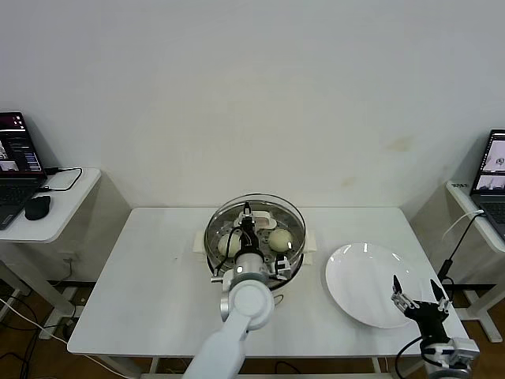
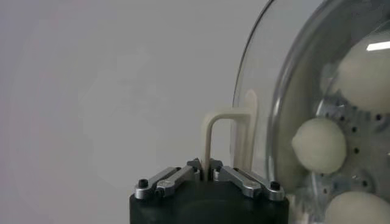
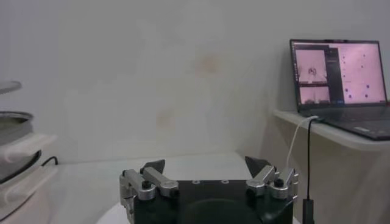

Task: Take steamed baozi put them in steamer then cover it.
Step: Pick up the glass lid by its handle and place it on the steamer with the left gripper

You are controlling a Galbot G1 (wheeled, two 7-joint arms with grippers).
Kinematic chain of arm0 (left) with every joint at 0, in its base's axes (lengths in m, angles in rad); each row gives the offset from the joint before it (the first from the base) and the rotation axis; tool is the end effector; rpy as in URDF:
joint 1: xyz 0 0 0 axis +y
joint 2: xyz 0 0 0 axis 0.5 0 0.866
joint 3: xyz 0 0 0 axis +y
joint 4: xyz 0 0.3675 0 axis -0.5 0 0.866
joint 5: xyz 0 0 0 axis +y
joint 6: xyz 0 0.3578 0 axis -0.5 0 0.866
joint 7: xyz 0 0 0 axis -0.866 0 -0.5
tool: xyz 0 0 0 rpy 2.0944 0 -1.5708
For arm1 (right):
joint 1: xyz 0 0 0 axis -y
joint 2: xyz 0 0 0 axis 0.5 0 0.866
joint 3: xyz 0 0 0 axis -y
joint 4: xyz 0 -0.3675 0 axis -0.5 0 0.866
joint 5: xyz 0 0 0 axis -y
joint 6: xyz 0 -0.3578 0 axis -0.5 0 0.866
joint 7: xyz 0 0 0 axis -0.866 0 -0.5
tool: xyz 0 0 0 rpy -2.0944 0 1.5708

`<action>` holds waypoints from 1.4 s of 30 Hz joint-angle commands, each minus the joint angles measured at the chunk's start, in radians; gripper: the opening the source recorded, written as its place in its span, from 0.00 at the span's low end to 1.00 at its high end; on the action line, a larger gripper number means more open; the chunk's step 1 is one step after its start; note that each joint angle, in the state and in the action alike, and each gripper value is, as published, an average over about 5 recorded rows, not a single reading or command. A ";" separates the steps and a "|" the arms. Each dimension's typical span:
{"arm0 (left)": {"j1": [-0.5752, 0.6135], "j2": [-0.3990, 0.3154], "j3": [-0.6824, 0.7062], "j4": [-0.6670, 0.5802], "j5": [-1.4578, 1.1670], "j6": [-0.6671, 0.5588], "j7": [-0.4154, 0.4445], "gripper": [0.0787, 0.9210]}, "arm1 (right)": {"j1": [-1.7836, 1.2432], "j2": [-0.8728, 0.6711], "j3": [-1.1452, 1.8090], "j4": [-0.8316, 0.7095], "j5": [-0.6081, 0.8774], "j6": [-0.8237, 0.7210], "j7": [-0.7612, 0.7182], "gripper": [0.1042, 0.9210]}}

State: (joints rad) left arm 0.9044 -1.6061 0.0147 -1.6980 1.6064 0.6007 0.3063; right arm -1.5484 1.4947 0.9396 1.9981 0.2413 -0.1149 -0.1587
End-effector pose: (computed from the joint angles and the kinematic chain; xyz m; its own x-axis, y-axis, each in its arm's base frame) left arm 0.3465 -0.1932 -0.2689 -0.9981 -0.0469 0.0402 0.0360 0.0876 0.9955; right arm 0.1610 -0.1479 -0.3260 -0.9750 0.1812 0.1286 0.1832 0.9831 0.0036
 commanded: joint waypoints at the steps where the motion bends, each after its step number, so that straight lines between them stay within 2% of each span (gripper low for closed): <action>1: -0.005 -0.006 0.010 0.041 -0.011 0.004 -0.008 0.08 | 0.005 0.002 0.001 -0.009 0.002 0.001 -0.002 0.88; 42: 0.017 -0.004 -0.005 0.031 0.007 0.003 -0.014 0.08 | 0.021 -0.010 0.009 -0.028 0.022 0.013 -0.009 0.88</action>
State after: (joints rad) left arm 0.9207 -1.6092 0.0090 -1.6683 1.6122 0.6036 0.2934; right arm -1.5278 1.4842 0.9477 1.9708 0.2631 -0.1037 -0.1675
